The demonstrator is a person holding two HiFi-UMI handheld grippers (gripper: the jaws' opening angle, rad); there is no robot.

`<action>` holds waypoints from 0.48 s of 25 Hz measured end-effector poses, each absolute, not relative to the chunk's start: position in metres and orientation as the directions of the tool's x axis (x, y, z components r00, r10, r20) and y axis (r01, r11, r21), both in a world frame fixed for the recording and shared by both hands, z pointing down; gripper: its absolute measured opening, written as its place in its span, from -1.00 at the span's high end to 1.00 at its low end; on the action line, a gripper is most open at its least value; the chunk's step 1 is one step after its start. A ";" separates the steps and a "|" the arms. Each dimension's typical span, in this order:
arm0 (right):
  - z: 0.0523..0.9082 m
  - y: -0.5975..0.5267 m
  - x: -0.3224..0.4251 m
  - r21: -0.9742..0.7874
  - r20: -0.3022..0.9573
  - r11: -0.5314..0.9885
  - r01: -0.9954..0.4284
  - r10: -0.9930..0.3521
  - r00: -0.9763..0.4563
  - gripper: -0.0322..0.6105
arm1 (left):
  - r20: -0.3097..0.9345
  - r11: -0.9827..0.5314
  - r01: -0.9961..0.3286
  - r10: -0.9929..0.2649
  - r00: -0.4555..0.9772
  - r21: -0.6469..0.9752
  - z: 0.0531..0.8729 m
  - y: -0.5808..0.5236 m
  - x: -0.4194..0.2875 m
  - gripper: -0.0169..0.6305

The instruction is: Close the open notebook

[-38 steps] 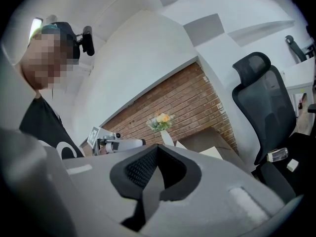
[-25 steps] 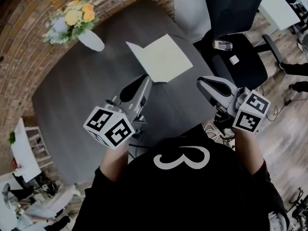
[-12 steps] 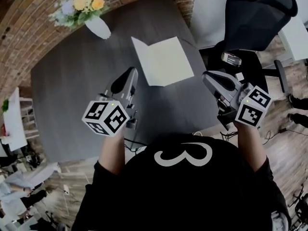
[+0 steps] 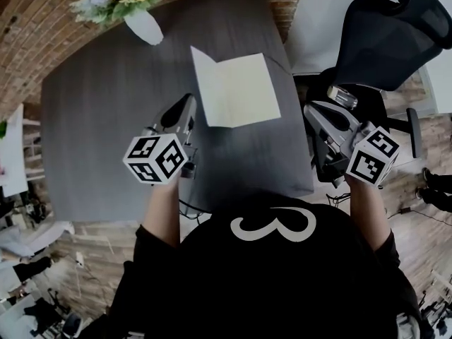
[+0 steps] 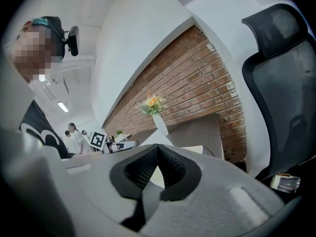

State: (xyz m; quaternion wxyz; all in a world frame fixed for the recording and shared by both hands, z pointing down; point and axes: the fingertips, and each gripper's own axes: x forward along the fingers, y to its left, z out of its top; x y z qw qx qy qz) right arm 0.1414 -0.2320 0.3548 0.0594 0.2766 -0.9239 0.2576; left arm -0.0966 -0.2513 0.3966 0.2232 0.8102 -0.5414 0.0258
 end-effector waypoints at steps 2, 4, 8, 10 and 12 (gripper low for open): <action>0.360 -0.235 0.145 -0.451 0.259 0.713 -0.537 -0.472 -0.843 0.89 | 0.293 -0.301 -0.892 -0.867 0.403 0.336 0.404 -0.253 -0.096 0.90; 0.364 -0.236 0.146 -0.458 0.262 0.713 -0.531 -0.462 -0.847 0.89 | 0.303 -0.292 -0.896 -0.867 0.396 0.335 0.410 -0.253 -0.094 0.90; 0.370 -0.237 0.150 -0.467 0.265 0.713 -0.523 -0.452 -0.852 0.89 | 0.315 -0.287 -0.898 -0.864 0.393 0.333 0.417 -0.255 -0.090 0.90; 0.373 -0.238 0.154 -0.472 0.266 0.709 -0.523 -0.451 -0.852 0.89 | 0.317 -0.288 -0.897 -0.862 0.395 0.335 0.418 -0.255 -0.087 0.90; 0.375 -0.238 0.158 -0.488 0.261 0.701 -0.520 -0.452 -0.853 0.89 | 0.315 -0.291 -0.891 -0.859 0.404 0.349 0.418 -0.257 -0.083 0.90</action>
